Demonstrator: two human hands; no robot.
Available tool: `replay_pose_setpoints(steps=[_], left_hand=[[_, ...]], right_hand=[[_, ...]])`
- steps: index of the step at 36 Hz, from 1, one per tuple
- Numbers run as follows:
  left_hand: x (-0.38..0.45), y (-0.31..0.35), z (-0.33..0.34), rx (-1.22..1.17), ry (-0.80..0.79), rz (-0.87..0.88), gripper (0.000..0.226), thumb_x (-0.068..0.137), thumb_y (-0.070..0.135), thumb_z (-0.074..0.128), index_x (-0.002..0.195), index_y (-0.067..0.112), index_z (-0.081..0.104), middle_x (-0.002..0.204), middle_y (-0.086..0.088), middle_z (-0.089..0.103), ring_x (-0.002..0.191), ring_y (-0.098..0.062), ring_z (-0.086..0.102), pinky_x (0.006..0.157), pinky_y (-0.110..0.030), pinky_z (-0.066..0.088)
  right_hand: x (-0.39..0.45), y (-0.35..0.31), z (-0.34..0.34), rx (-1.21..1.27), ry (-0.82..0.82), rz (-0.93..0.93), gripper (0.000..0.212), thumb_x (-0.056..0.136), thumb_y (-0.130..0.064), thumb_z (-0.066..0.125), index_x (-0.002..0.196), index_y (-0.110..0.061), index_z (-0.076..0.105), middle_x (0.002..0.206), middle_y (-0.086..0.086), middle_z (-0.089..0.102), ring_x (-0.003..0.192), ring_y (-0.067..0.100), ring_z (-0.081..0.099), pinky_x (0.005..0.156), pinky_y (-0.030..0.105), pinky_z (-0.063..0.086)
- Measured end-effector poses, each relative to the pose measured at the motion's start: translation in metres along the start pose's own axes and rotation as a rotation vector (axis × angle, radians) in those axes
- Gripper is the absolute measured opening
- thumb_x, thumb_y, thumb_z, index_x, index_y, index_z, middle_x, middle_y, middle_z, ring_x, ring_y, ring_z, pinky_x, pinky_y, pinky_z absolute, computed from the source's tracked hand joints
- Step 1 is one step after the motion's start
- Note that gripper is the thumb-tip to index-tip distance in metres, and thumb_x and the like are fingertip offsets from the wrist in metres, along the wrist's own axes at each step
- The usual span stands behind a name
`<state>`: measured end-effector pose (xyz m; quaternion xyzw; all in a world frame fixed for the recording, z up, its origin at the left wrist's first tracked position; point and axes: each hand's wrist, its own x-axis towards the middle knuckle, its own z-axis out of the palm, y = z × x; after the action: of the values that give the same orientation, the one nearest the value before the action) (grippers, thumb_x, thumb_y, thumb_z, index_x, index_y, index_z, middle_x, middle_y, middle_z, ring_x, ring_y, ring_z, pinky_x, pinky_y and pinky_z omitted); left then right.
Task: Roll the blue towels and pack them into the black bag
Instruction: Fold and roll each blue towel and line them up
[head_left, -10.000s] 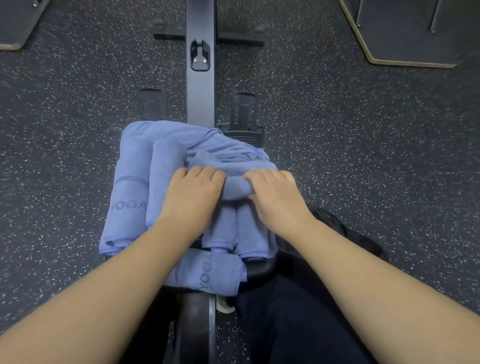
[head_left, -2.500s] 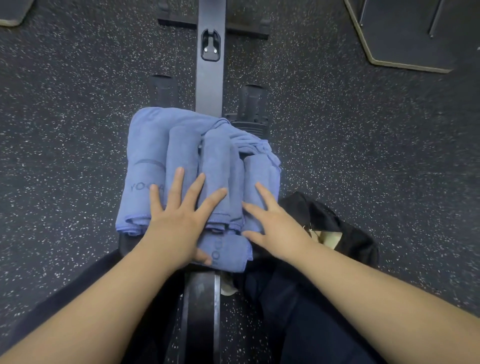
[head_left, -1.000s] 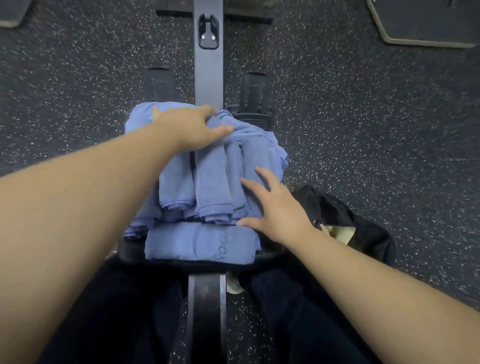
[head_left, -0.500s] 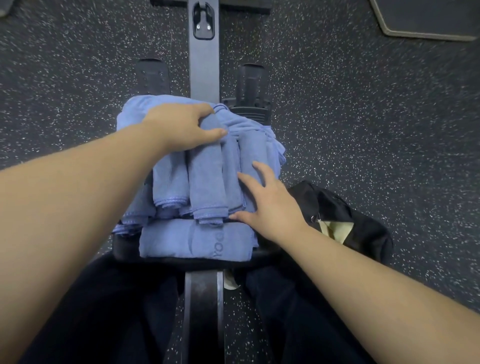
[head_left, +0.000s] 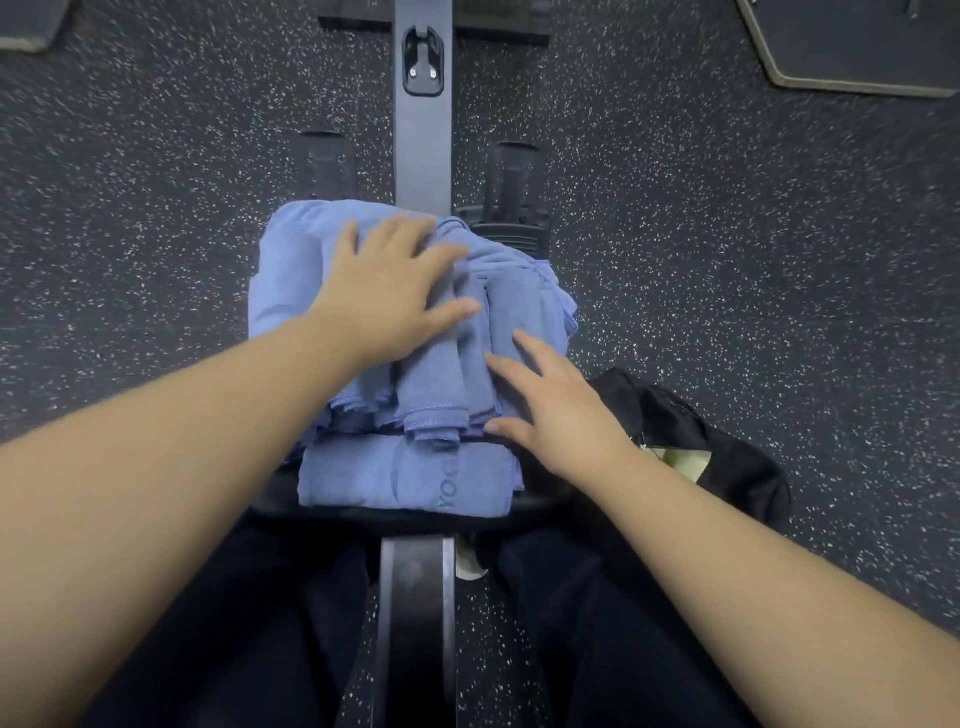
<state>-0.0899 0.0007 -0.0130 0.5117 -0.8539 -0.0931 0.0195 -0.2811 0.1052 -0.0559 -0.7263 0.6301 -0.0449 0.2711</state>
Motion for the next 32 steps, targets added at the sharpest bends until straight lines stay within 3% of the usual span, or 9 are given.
replay_pose_setpoints(steps=[2,5,9,13,17,22,27,32], left_hand=[[-0.022,0.008,0.003,0.013,-0.060,0.073,0.094,0.065,0.086,0.015,0.144,0.038,0.036,0.159,-0.002,0.016,0.147,-0.025,0.007,0.114,-0.059,0.002],[-0.051,0.013,0.010,0.062,-0.133,0.143,0.104,0.055,0.092,0.015,0.145,0.042,0.034,0.161,0.001,0.008,0.148,-0.026,-0.005,0.112,-0.062,-0.005],[-0.069,0.014,0.014,0.128,-0.101,0.212,0.090,0.065,0.087,0.033,0.140,0.039,0.043,0.160,-0.002,0.017,0.147,-0.034,0.005,0.108,-0.068,0.001],[-0.072,0.014,0.017,0.146,-0.104,0.165,0.076,0.075,0.072,0.046,0.142,0.039,0.040,0.161,0.000,0.012,0.148,-0.034,0.005,0.109,-0.067,0.002],[-0.086,0.014,0.019,0.100,-0.028,0.186,0.076,0.070,0.066,0.056,0.137,0.031,0.049,0.151,-0.009,0.038,0.139,-0.036,0.033,0.099,-0.072,0.024],[-0.114,-0.002,0.017,0.124,0.146,0.125,0.099,0.051,0.055,0.085,0.137,0.025,0.044,0.145,-0.015,0.044,0.135,-0.031,0.028,0.095,-0.072,0.029],[-0.141,-0.010,0.020,0.161,0.156,0.034,0.089,0.036,0.043,0.095,0.108,0.013,0.053,0.142,-0.016,0.042,0.137,-0.034,0.026,0.097,-0.071,0.028],[-0.149,-0.003,0.031,0.232,0.131,0.076,0.074,0.028,0.039,0.096,0.085,0.010,0.059,0.136,-0.018,0.040,0.135,-0.037,0.029,0.096,-0.072,0.028]], right_hand=[[-0.004,0.000,0.000,-0.022,-0.027,-0.005,0.066,0.087,-0.042,0.065,0.145,-0.035,0.035,0.160,0.001,0.009,0.145,0.032,0.015,0.116,0.044,0.021],[-0.008,0.000,0.003,-0.048,-0.052,-0.014,0.056,0.092,-0.035,0.061,0.144,-0.033,0.040,0.160,0.002,0.008,0.144,0.035,0.016,0.117,0.043,0.021],[-0.011,-0.003,0.003,-0.045,-0.063,-0.007,0.048,0.096,-0.032,0.053,0.143,-0.035,0.042,0.161,0.001,0.008,0.144,0.035,0.016,0.116,0.044,0.023],[-0.019,-0.009,-0.002,-0.065,-0.103,0.038,0.048,0.098,-0.041,0.046,0.145,-0.035,0.037,0.161,-0.002,0.005,0.146,0.030,0.008,0.118,0.042,0.017],[-0.032,-0.019,-0.011,-0.011,-0.129,0.064,0.059,0.094,-0.049,0.050,0.146,-0.027,0.035,0.160,-0.001,0.011,0.147,0.023,0.007,0.118,0.040,0.017],[-0.049,-0.031,-0.017,0.036,-0.109,0.062,0.068,0.079,-0.050,0.071,0.134,-0.020,0.044,0.155,-0.002,0.020,0.142,0.012,0.019,0.111,0.030,0.026],[-0.053,-0.034,-0.005,-0.158,-0.153,0.022,0.079,0.073,-0.055,0.073,0.135,-0.018,0.040,0.156,0.004,0.009,0.144,0.025,0.007,0.116,0.039,0.019],[-0.050,-0.033,0.008,-0.268,-0.137,0.001,0.070,0.083,-0.050,0.065,0.139,-0.018,0.038,0.158,0.002,0.003,0.145,0.035,-0.001,0.117,0.045,0.015]])
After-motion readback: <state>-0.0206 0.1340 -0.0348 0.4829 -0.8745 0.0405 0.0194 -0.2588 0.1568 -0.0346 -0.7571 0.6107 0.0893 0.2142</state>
